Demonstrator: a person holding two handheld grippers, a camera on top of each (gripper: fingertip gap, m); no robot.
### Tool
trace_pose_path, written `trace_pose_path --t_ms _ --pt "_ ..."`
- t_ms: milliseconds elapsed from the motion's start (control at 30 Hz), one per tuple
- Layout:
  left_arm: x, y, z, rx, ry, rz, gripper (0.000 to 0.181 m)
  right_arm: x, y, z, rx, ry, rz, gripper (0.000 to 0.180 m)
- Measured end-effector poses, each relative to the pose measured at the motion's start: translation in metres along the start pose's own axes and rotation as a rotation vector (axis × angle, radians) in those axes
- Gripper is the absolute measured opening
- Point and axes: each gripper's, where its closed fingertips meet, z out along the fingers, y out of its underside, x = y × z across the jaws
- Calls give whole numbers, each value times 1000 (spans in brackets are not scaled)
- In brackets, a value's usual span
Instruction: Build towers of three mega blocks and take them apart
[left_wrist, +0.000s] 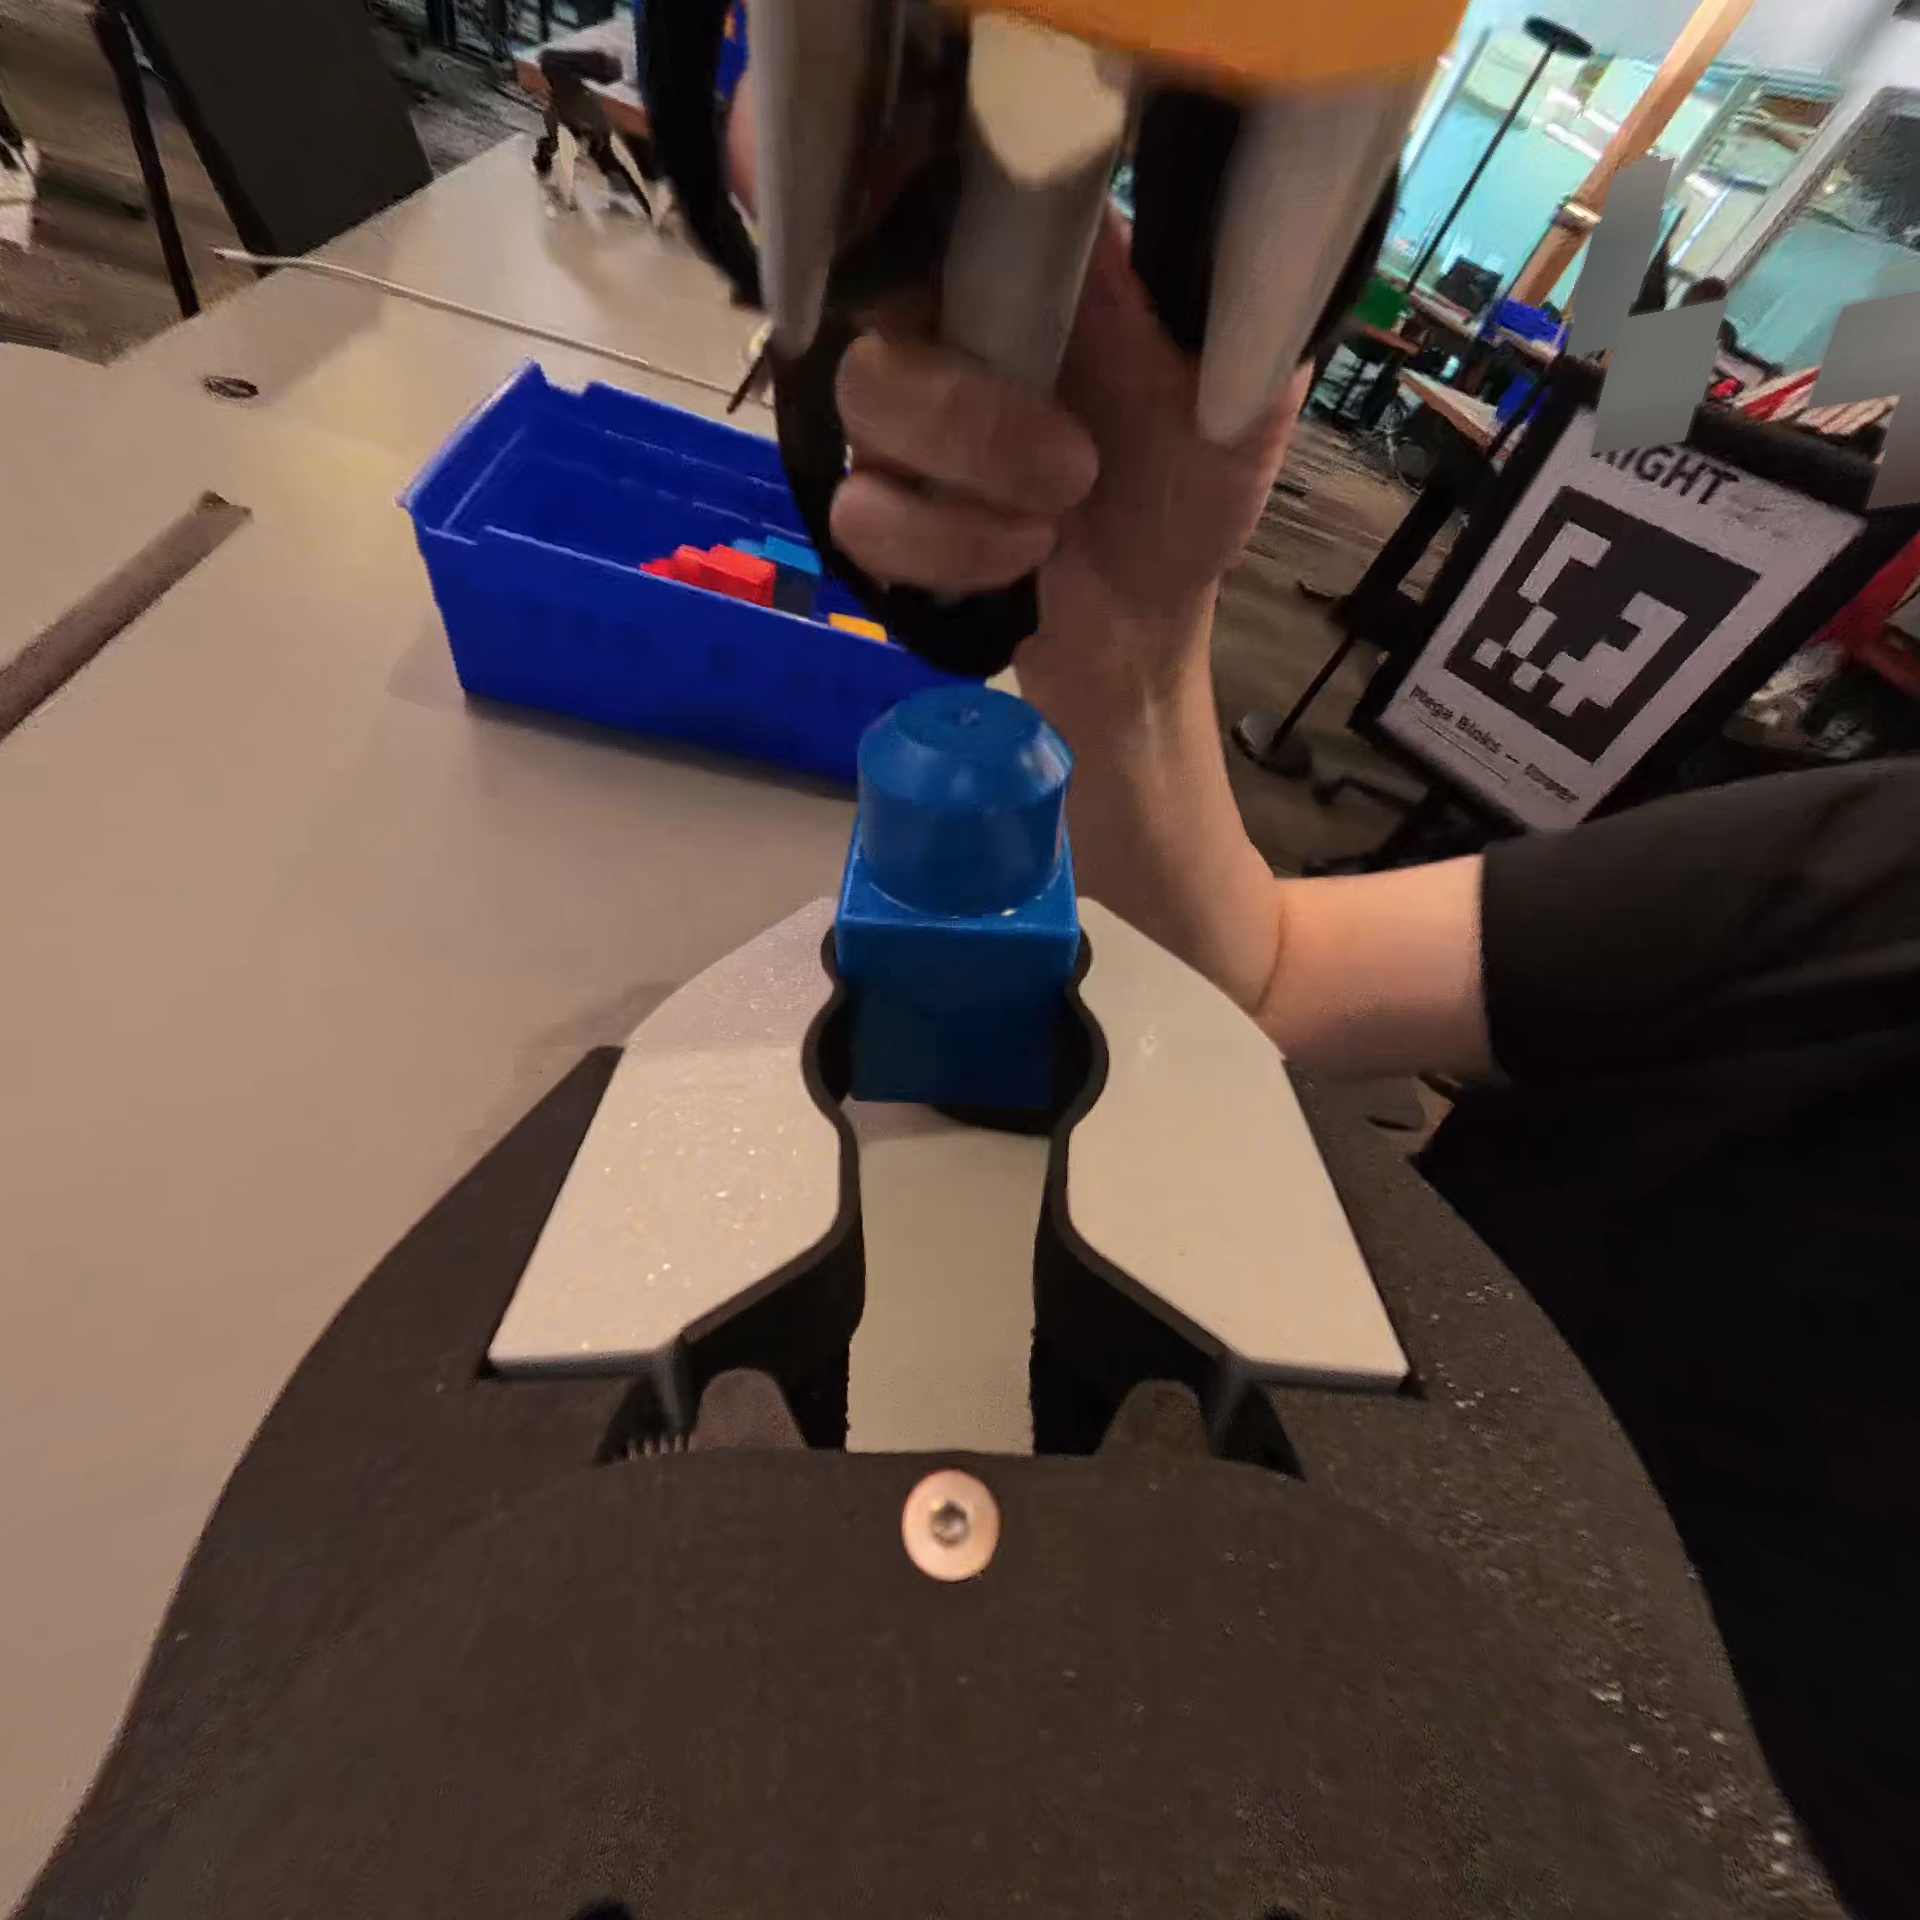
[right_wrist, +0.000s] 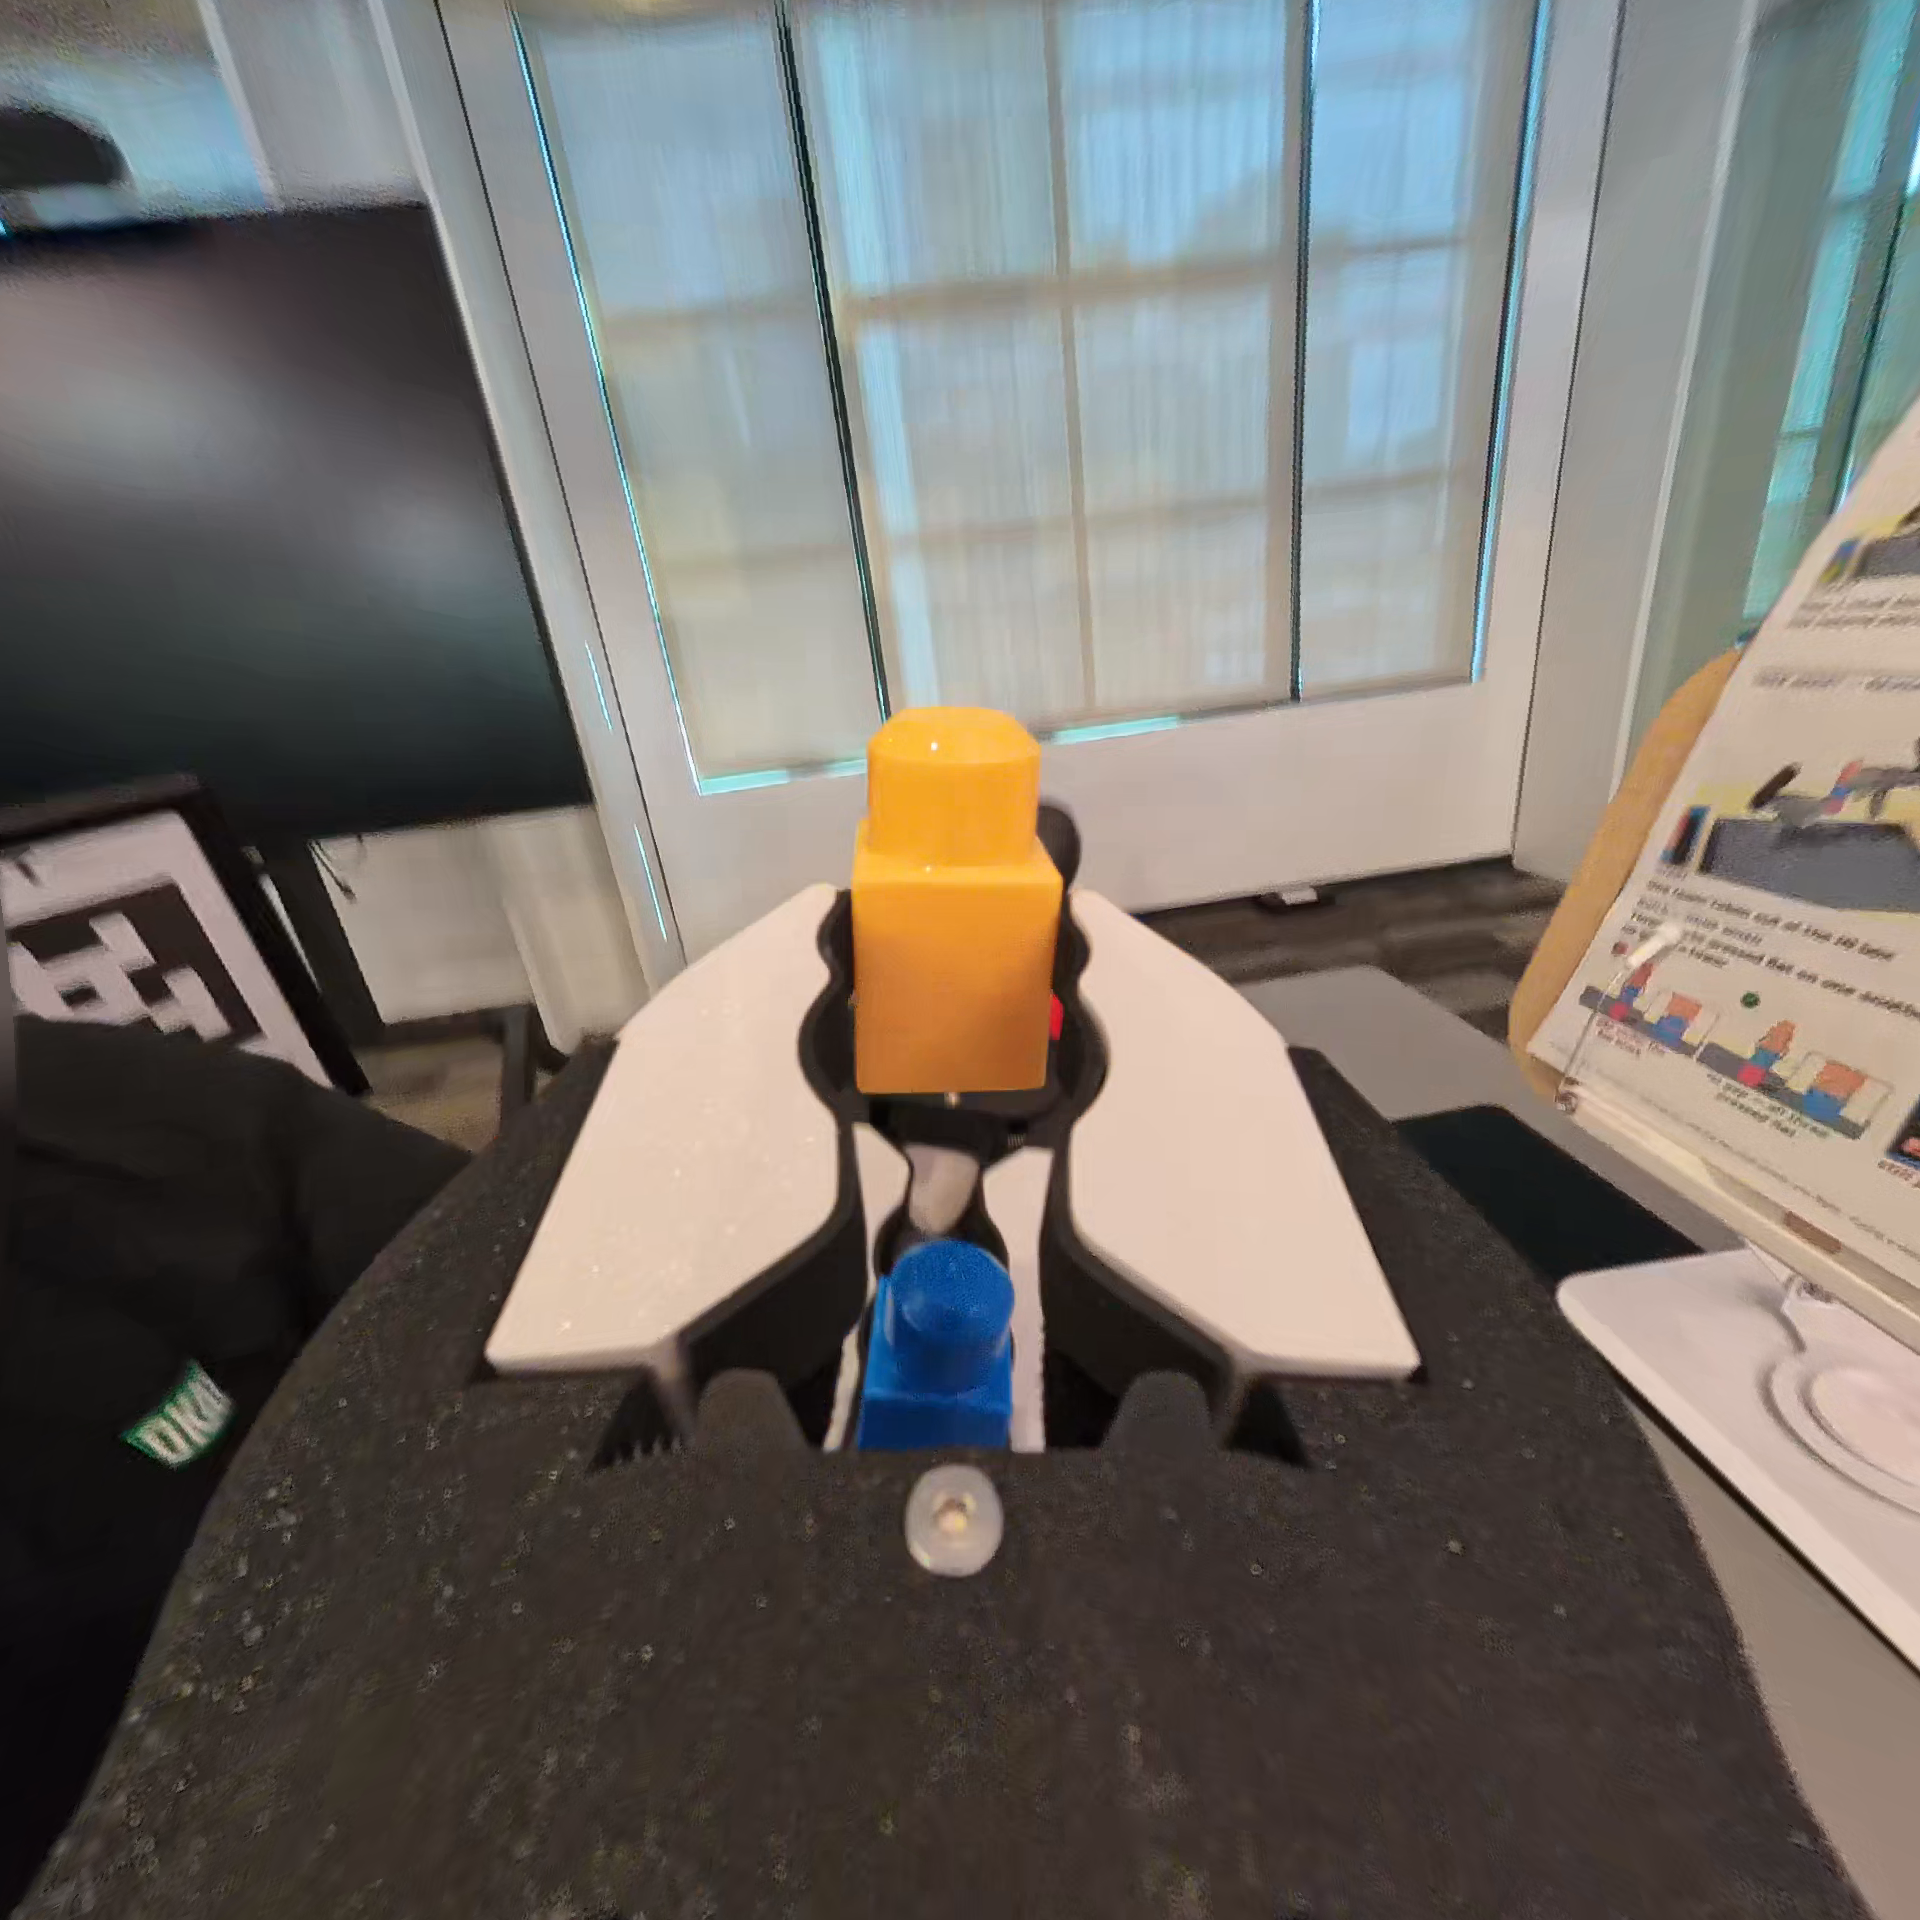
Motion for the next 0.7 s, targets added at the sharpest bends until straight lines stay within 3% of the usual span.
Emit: trace_pose_path --t_ms 133,300,433,533,633,700 --pt "10 -10 13 78 44 56 35 16 -16 -55 -8 98 2 36" --pt "13 -18 2 99 12 108 36 11 -49 -123 131 148 35 35" --pt "16 -22 -5 120 21 108 36 21 -51 -181 174 252 88 36" --pt "14 -21 -5 114 19 95 36 68 -16 -250 60 635 165 36" --pt "15 -20 -4 109 24 90 36 110 46 -356 -124 1124 309 36" --pt "15 -19 -3 101 22 94 36 117 91 -411 -224 1300 448 36"
